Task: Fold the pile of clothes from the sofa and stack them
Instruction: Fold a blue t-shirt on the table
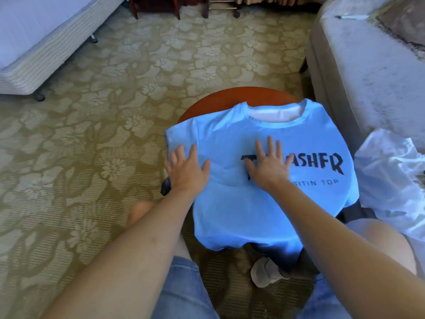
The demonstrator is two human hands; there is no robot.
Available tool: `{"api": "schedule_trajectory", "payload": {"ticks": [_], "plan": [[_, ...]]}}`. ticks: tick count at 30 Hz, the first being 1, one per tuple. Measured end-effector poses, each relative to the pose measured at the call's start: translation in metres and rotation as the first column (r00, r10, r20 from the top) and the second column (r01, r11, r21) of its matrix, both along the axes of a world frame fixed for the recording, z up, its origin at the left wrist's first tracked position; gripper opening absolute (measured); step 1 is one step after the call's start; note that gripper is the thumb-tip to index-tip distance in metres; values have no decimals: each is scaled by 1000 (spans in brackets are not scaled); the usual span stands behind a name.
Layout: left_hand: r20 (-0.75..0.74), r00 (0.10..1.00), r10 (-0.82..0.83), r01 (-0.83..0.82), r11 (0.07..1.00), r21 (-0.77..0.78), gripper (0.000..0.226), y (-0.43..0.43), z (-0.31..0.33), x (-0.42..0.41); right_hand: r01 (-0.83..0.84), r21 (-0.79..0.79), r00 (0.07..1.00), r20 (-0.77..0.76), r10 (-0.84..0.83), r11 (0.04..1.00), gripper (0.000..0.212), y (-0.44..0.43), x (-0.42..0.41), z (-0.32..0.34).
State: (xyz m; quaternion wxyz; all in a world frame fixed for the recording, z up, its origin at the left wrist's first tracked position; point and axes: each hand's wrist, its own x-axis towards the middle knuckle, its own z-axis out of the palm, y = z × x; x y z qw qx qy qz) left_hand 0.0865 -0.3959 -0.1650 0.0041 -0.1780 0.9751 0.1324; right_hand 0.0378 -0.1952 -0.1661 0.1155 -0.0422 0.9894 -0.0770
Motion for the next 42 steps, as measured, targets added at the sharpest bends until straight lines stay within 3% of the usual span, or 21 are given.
{"api": "schedule_trajectory", "payload": {"ticks": [3,8,11,15,18,21,29,32,37,42], "plan": [[100,992,75,-80,996,39,66,-13,-6,-8,-76,-11,997,16,76,997,71,-30,-13,-14],[127,991,-52,46,998,51,66,-13,-12,-29,-14,36,1000,-17,15,999,73,-8,-38,-22],[81,996,-40,34,996,81,67,-3,-11,-41,28,50,1000,-15,-27,998,74,13,-53,-21],[-80,983,164,-151,978,147,71,-10,-10,-49,25,81,1000,-5,-25,996,76,22,-66,-20],[-4,934,358,-341,892,297,95,-25,-11,-54,9,90,1000,-1,-9,996,76,23,-71,-20],[119,906,405,-408,769,492,116,-40,-11,-57,0,93,1000,-1,0,996,76,23,-75,-20],[-42,957,287,-151,616,774,98,-68,-18,-44,0,116,1000,5,-1,993,76,19,-86,-18],[-98,954,284,-116,649,752,81,-74,-19,-42,5,124,1000,3,-5,992,76,18,-88,-18],[-146,954,261,-145,830,539,51,-79,-14,-49,10,138,1000,17,-13,990,77,13,-88,-18],[-140,954,265,-156,838,523,63,-91,-7,-58,-30,143,1000,5,29,989,81,-4,-90,-18]]}}
